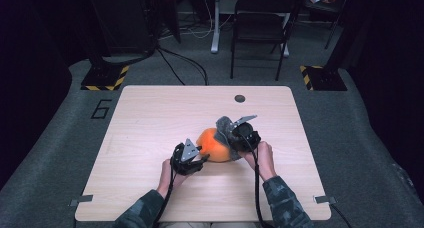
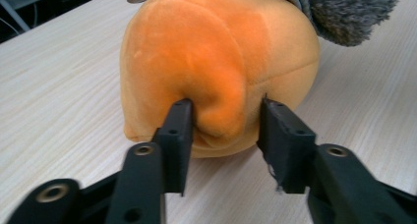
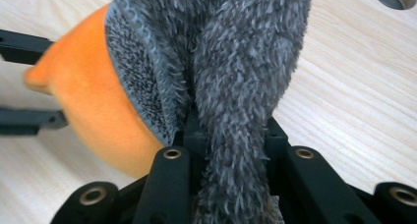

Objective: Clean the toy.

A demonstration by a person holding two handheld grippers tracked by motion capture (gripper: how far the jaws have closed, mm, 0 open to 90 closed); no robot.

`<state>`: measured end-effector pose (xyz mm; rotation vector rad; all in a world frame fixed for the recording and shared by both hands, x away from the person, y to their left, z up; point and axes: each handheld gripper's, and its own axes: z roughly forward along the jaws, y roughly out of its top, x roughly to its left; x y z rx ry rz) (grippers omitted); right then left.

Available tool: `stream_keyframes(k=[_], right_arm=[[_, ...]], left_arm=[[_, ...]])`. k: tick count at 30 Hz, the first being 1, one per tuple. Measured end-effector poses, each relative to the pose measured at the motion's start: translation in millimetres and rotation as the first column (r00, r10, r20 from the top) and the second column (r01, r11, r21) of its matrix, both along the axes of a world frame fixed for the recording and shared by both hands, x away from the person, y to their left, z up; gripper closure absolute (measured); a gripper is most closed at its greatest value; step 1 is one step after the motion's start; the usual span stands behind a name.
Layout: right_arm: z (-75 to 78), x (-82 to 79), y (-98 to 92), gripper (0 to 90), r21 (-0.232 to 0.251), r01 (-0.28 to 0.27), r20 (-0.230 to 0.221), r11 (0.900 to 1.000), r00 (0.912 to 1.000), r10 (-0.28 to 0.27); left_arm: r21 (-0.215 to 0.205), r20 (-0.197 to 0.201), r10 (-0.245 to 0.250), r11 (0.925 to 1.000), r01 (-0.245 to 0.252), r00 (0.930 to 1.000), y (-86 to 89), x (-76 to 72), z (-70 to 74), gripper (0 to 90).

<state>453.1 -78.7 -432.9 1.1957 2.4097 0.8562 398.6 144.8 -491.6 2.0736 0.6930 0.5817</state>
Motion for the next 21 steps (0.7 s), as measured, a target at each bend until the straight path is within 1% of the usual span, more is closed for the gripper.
stream_keyframes(k=[1, 3, 4, 5, 7, 8, 9, 10, 12, 13, 14, 15, 16, 17, 18, 19, 20, 21], right_arm=[[-1.6, 0.9, -1.0, 72.8, 0.004, 0.006, 0.002, 1.000, 1.0000, -0.006], [-2.5, 1.9, -2.7, 72.8, 0.012, 0.014, -0.007, 1.000, 0.9999, -0.014], [-2.9, 2.9, -3.9, 72.8, 0.009, 0.007, 0.001, 1.000, 1.0000, -0.007], [-3.3, 3.1, -4.3, 72.8, 0.006, 0.010, 0.000, 1.000, 1.0000, -0.010], [-3.8, 3.2, -4.7, 72.9, 0.012, 0.010, -0.008, 1.000, 0.9999, -0.010], [-4.5, 3.2, -4.4, 72.8, 0.018, 0.010, -0.005, 1.000, 0.9999, -0.010], [-5.0, 3.3, -4.1, 72.8, 0.017, 0.003, -0.006, 1.000, 1.0000, -0.003], [-5.1, 3.2, -3.9, 72.8, 0.014, 0.001, -0.007, 1.000, 1.0000, -0.001], [-4.8, 2.5, -3.1, 72.8, 0.009, 0.003, -0.008, 1.000, 1.0000, -0.003], [-4.5, 2.4, -3.1, 72.8, 0.006, 0.004, -0.006, 1.000, 1.0000, -0.004], [-3.7, 2.4, -3.4, 72.8, 0.004, 0.004, -0.006, 1.000, 1.0000, -0.004], [-2.0, 2.3, -4.4, 72.8, 0.008, 0.011, -0.004, 1.000, 0.9999, -0.011], [-0.3, 2.3, -5.3, 72.8, 0.016, 0.007, -0.013, 1.000, 0.9999, -0.007], [2.7, 2.0, -5.6, 72.9, 0.014, 0.011, -0.013, 1.000, 0.9999, -0.011], [6.2, 1.0, -6.0, 73.0, 0.024, 0.007, -0.009, 1.000, 0.9999, -0.006], [9.7, 0.0, -6.1, 73.1, 0.026, 0.010, -0.008, 1.000, 0.9999, -0.010], [16.4, -2.1, -5.6, 73.0, 0.036, 0.008, -0.009, 0.999, 0.9999, -0.008], [21.7, -4.3, -5.1, 73.0, 0.056, -0.003, 0.008, 0.998, 1.0000, 0.002]], left_arm=[[0.007, -0.001, 0.004, 1.0000, -0.004, 1.0000, -1.5, -0.4, -0.7, 49.8], [0.024, 0.003, 0.016, 0.9996, -0.016, 0.9999, -3.3, -0.9, -2.1, 48.4], [0.023, 0.006, 0.018, 0.9996, -0.018, 0.9998, -3.4, -0.7, -2.6, 48.0], [0.015, 0.010, 0.025, 0.9996, -0.025, 0.9997, -3.3, -0.7, -2.8, 47.6], [0.020, 0.014, 0.026, 0.9995, -0.027, 0.9996, -3.6, -0.3, -3.8, 48.5], [0.017, 0.019, 0.032, 0.9993, -0.033, 0.9993, -4.4, -0.4, -6.1, 50.7], [0.010, 0.028, 0.040, 0.9991, -0.040, 0.9988, -5.0, -0.2, -8.0, 56.0], [-0.002, 0.027, 0.045, 0.9990, -0.045, 0.9986, -5.5, 0.2, -10.2, 61.6], [-0.009, 0.029, 0.048, 0.9988, -0.047, 0.9985, -5.0, 1.4, -10.8, 72.2], [-0.020, 0.027, 0.049, 0.9986, -0.049, 0.9984, -4.9, 1.4, -10.2, 74.6], [-0.019, 0.027, 0.046, 0.9988, -0.046, 0.9986, -4.0, 1.1, -8.7, 76.9], [-0.028, 0.023, 0.046, 0.9986, -0.046, 0.9986, -3.8, 0.9, -7.8, 78.5], [-0.033, 0.008, 0.041, 0.9986, -0.041, 0.9991, -2.5, 1.1, -5.4, 79.0], [-0.047, -0.003, 0.041, 0.9981, -0.041, 0.9992, -1.3, 1.8, -2.8, 79.2], [-0.055, -0.010, 0.038, 0.9978, -0.038, 0.9992, -0.2, 2.0, -0.4, 79.3], [-0.075, -0.024, 0.037, 0.9964, -0.038, 0.9990, 1.3, 2.3, 3.5, 79.5], [-0.088, -0.040, 0.032, 0.9955, -0.035, 0.9987, 2.7, 2.3, 7.1, 79.6], [-0.110, -0.053, 0.027, 0.9935, -0.032, 0.9982, 3.8, 2.1, 10.4, 79.6]])
